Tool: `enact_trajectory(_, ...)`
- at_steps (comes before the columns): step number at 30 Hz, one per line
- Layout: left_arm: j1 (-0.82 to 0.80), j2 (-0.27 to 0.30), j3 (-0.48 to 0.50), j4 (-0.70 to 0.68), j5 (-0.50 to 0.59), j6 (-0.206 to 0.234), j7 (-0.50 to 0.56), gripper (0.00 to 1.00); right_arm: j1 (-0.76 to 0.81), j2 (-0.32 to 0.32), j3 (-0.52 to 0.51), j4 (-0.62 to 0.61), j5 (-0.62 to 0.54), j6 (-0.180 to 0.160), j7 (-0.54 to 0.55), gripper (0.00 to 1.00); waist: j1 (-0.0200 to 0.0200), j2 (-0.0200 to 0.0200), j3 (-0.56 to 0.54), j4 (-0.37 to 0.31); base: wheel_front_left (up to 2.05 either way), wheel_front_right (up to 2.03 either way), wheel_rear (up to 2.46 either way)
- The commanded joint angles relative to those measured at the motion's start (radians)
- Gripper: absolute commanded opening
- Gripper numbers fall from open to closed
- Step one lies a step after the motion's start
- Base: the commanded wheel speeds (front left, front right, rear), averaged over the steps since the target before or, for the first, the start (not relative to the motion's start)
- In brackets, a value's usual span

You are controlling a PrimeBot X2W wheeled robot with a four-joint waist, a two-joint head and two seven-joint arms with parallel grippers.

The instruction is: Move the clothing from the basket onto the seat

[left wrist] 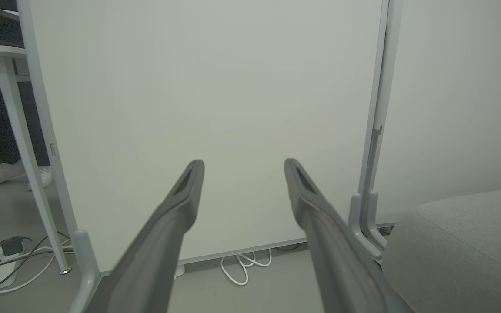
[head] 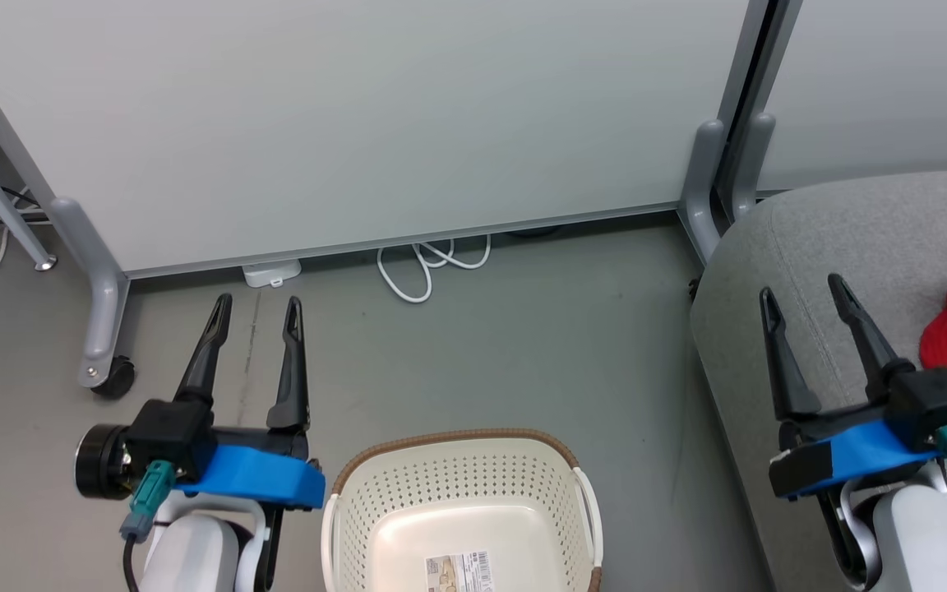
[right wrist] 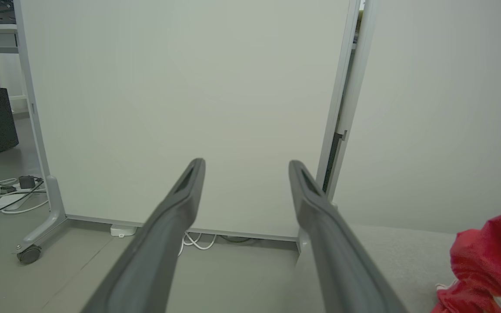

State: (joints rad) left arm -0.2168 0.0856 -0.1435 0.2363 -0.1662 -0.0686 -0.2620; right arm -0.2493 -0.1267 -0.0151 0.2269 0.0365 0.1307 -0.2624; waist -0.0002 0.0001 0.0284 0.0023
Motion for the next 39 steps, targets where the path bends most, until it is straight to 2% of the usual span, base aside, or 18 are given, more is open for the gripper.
enact_trajectory(1,0.02,-0.006,0.015,-0.003,0.008,-0.007,-0.004,1.0,0.025,0.004,-0.002,0.005,0.006,0.0,-0.004,1.0,0.0002,-0.0001,-0.01,0.007,0.0,0.0,0.0)
enact_trajectory(16,0.131,-0.034,0.104,-0.019,0.038,-0.048,-0.004,1.0,0.134,0.05,-0.042,0.023,0.034,0.0,-0.004,1.0,0.0002,-0.0001,-0.036,0.011,0.0,0.0,0.0)
enact_trajectory(39,0.137,-0.036,0.094,0.009,0.037,-0.05,-0.004,1.0,0.154,0.074,-0.06,0.048,0.043,0.0,-0.004,1.0,0.0002,-0.0001,-0.041,0.03,0.0,0.0,0.0)
